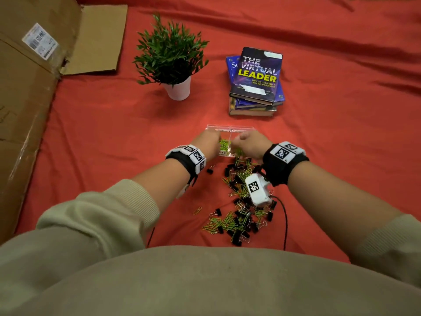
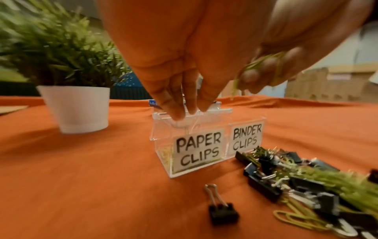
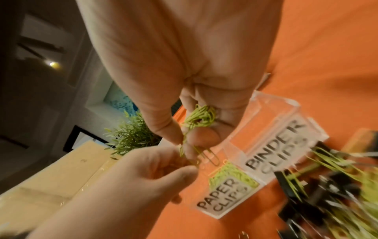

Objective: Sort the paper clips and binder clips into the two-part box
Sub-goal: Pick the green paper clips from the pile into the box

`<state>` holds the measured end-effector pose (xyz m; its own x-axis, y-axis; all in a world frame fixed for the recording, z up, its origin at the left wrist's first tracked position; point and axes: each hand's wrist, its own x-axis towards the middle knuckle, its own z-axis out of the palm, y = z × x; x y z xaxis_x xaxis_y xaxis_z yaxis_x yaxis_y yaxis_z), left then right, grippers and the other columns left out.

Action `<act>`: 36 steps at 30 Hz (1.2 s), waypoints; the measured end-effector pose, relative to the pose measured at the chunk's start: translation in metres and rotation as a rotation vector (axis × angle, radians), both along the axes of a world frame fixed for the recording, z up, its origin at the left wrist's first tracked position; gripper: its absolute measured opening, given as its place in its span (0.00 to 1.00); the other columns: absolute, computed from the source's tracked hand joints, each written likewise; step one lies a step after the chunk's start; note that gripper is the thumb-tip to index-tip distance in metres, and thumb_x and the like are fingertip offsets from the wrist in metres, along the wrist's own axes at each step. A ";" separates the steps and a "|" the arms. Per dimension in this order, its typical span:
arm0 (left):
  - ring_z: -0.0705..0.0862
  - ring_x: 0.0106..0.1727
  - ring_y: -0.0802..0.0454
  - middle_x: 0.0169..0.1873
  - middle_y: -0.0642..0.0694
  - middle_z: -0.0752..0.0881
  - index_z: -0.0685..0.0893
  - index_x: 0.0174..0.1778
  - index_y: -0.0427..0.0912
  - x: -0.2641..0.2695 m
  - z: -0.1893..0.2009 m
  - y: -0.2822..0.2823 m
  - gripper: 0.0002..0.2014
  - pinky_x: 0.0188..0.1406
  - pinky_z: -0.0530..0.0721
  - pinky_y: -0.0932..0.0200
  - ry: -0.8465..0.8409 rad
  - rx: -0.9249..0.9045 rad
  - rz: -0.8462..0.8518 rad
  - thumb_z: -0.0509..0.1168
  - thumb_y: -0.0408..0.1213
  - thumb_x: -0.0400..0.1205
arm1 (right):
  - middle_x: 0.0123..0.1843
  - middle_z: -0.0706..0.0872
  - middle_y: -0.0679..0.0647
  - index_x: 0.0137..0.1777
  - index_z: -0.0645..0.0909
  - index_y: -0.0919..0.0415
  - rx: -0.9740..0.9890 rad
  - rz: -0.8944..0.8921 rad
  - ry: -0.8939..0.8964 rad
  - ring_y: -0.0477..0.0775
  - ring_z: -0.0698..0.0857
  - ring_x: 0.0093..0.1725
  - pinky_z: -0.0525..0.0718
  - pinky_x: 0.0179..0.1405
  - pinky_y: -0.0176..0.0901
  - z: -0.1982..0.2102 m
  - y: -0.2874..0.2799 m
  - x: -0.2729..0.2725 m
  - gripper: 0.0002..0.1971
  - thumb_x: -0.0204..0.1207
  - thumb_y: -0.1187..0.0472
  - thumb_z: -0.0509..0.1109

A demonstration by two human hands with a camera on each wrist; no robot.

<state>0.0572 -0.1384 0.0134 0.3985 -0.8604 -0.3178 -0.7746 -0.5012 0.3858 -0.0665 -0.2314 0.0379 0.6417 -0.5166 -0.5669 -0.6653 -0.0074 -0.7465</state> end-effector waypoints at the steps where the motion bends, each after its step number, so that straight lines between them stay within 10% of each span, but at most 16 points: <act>1: 0.81 0.62 0.41 0.60 0.38 0.82 0.82 0.59 0.35 0.001 0.000 0.010 0.13 0.62 0.78 0.52 0.022 -0.094 0.042 0.60 0.29 0.81 | 0.33 0.86 0.60 0.31 0.83 0.63 -0.068 0.014 -0.001 0.52 0.81 0.28 0.80 0.31 0.45 0.000 -0.003 0.010 0.10 0.74 0.63 0.67; 6: 0.84 0.49 0.43 0.48 0.39 0.86 0.86 0.47 0.36 -0.010 -0.006 0.072 0.07 0.52 0.79 0.56 0.173 -0.294 0.281 0.64 0.28 0.77 | 0.34 0.84 0.59 0.34 0.78 0.60 -0.371 0.142 0.064 0.56 0.81 0.34 0.79 0.36 0.46 -0.007 0.003 0.053 0.08 0.74 0.60 0.68; 17: 0.83 0.52 0.45 0.51 0.44 0.84 0.81 0.48 0.44 -0.059 -0.044 0.156 0.08 0.50 0.80 0.56 0.176 0.202 0.013 0.68 0.42 0.77 | 0.64 0.84 0.60 0.65 0.79 0.59 -0.605 0.398 0.152 0.60 0.83 0.61 0.78 0.55 0.41 -0.026 0.022 0.054 0.18 0.75 0.68 0.64; 22: 0.83 0.56 0.40 0.55 0.42 0.82 0.80 0.50 0.43 -0.064 -0.050 0.155 0.07 0.54 0.81 0.50 0.083 0.243 -0.075 0.62 0.39 0.79 | 0.57 0.85 0.55 0.57 0.82 0.58 -0.610 0.435 0.024 0.54 0.83 0.54 0.82 0.55 0.43 -0.010 0.046 0.009 0.12 0.75 0.66 0.66; 28: 0.81 0.58 0.36 0.56 0.36 0.79 0.76 0.56 0.36 -0.070 -0.050 0.156 0.12 0.54 0.79 0.45 -0.017 0.206 -0.095 0.58 0.40 0.82 | 0.52 0.83 0.55 0.50 0.82 0.56 -0.538 0.890 0.220 0.56 0.80 0.57 0.83 0.53 0.51 -0.048 0.116 -0.058 0.08 0.72 0.56 0.69; 36: 0.81 0.42 0.45 0.40 0.43 0.84 0.79 0.51 0.39 -0.077 -0.040 0.155 0.09 0.48 0.79 0.56 0.360 0.028 0.152 0.59 0.27 0.78 | 0.52 0.79 0.57 0.48 0.79 0.61 -0.604 0.577 0.172 0.60 0.77 0.58 0.82 0.54 0.55 -0.068 0.086 -0.080 0.05 0.75 0.63 0.64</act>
